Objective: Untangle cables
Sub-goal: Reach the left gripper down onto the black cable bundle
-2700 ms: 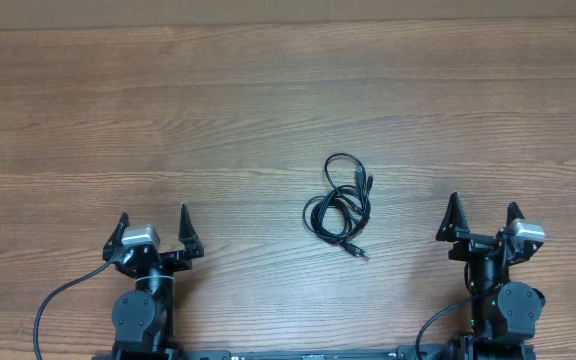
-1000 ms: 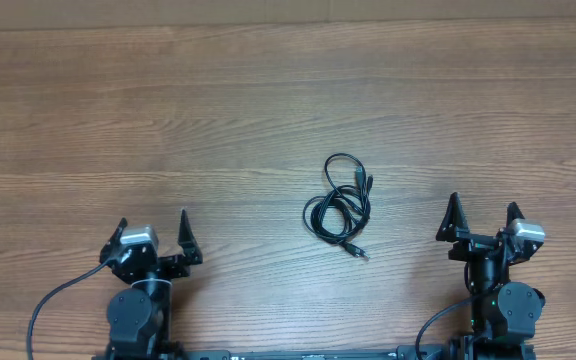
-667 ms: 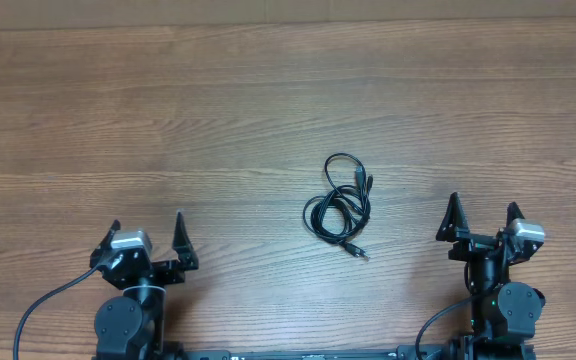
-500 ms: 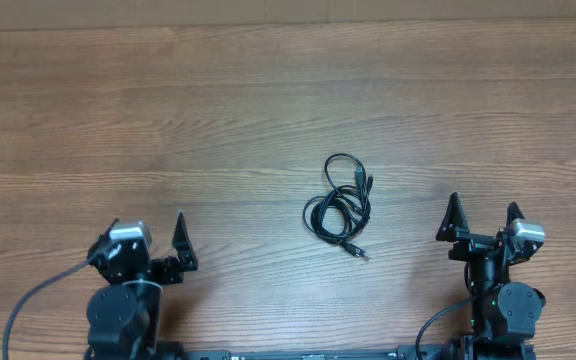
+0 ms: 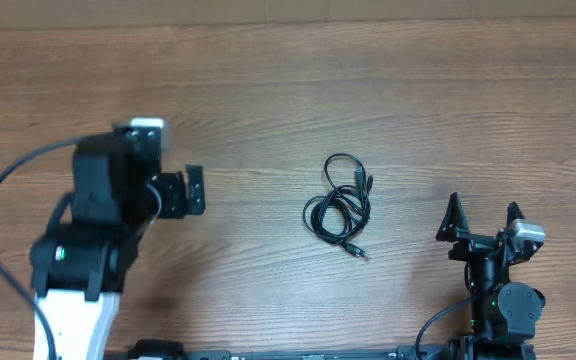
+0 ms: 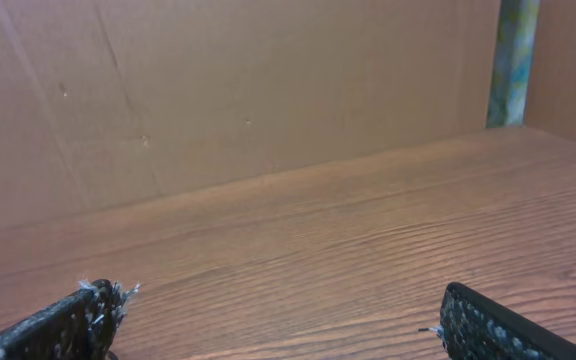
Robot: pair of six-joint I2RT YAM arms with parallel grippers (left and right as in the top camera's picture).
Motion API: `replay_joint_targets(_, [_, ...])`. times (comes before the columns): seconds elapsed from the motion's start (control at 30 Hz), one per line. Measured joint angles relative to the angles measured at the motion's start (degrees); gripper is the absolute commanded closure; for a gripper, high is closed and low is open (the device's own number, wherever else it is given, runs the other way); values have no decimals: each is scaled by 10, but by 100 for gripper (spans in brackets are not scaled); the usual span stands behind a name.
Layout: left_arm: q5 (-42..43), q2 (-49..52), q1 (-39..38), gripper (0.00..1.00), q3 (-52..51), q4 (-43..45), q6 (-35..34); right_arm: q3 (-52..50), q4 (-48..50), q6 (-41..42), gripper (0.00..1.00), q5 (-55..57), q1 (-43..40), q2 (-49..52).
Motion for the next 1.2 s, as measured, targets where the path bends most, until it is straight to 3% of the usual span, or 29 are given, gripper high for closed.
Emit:
replay_joint_targets(0.23, [15,163,-137,0,72,-20,35,0,0,0,0,0,0,0])
replay_joint_targets(0.53, [52,265,-239,1,72,23,44,0,0,0,0,0,0,0])
replay_joint_targets(1.2, [108,314,-252,0,73,65,37,0,0,0,0,0,0,0])
